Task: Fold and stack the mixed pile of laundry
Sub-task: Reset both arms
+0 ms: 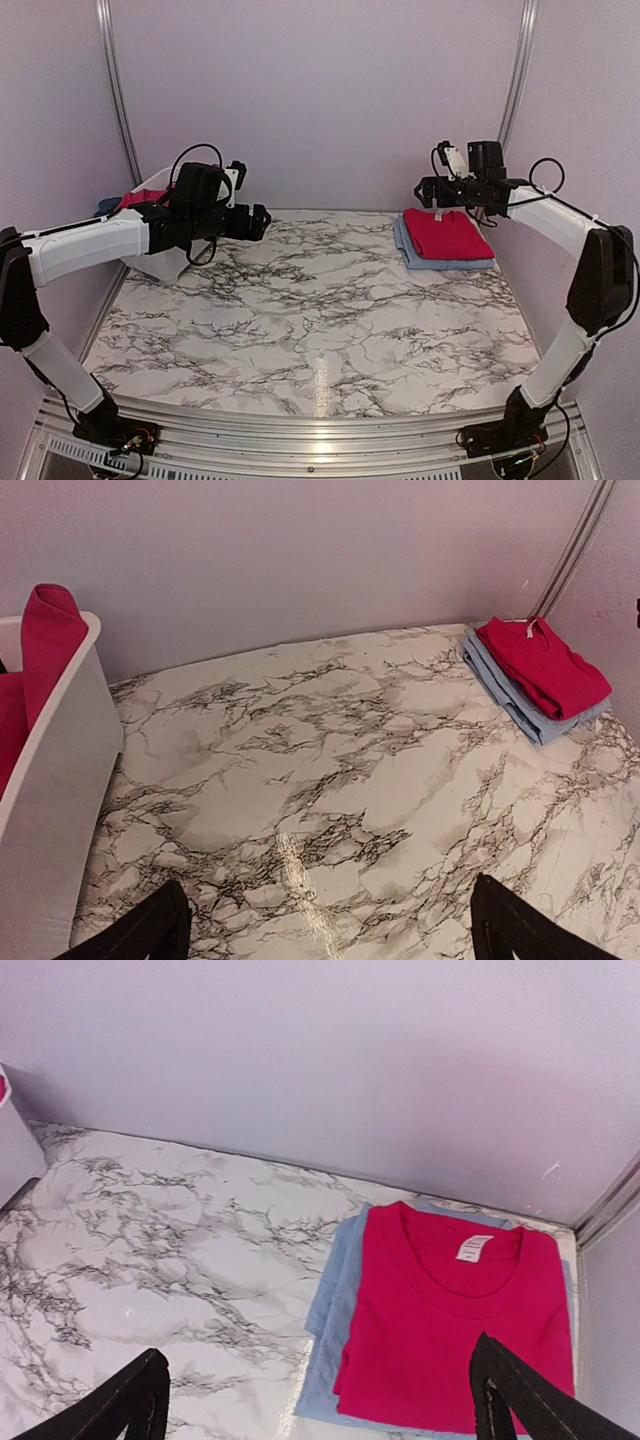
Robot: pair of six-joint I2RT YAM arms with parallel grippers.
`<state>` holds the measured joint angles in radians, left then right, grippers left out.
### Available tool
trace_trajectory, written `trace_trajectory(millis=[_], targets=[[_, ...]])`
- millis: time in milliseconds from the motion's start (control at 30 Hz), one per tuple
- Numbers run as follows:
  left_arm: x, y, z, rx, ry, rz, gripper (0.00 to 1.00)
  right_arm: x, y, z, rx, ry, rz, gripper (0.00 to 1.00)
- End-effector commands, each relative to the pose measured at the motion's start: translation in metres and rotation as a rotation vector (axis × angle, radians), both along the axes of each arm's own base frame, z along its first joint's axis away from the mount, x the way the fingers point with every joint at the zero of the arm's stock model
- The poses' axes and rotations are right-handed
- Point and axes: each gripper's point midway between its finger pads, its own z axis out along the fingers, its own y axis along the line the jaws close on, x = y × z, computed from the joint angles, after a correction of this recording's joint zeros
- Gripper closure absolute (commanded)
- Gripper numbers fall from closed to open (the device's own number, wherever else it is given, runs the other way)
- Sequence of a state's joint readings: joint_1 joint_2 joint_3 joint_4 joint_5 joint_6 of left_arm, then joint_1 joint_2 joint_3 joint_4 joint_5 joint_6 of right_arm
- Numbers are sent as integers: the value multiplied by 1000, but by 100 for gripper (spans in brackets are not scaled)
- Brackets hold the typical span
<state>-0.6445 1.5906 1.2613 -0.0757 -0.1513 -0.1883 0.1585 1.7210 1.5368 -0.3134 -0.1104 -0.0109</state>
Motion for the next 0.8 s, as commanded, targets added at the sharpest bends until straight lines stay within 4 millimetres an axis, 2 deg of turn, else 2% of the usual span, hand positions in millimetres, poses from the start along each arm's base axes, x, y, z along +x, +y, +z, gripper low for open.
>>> trace_trajectory(millis=[0,67,200,300,367,500,767], targets=[[-5,39,-10,-35,84,109,1,-48,55,10,169,-60,142,1],[-13,50,-30,-36,124,137,1,-76,73,-4,204,-52,187,2],[-33,65,-63,-55,175,179,1,-118,99,-23,257,-57,242,1],[-47,76,-85,-75,197,208,1,-144,110,-47,269,-32,263,1],[-55,82,-96,-80,211,223,1,-154,109,-60,279,-17,260,2],[-58,81,-103,-93,214,213,1,-166,104,-70,295,-15,254,1],[-52,76,-98,-95,212,202,1,-161,101,-69,261,-11,231,2]])
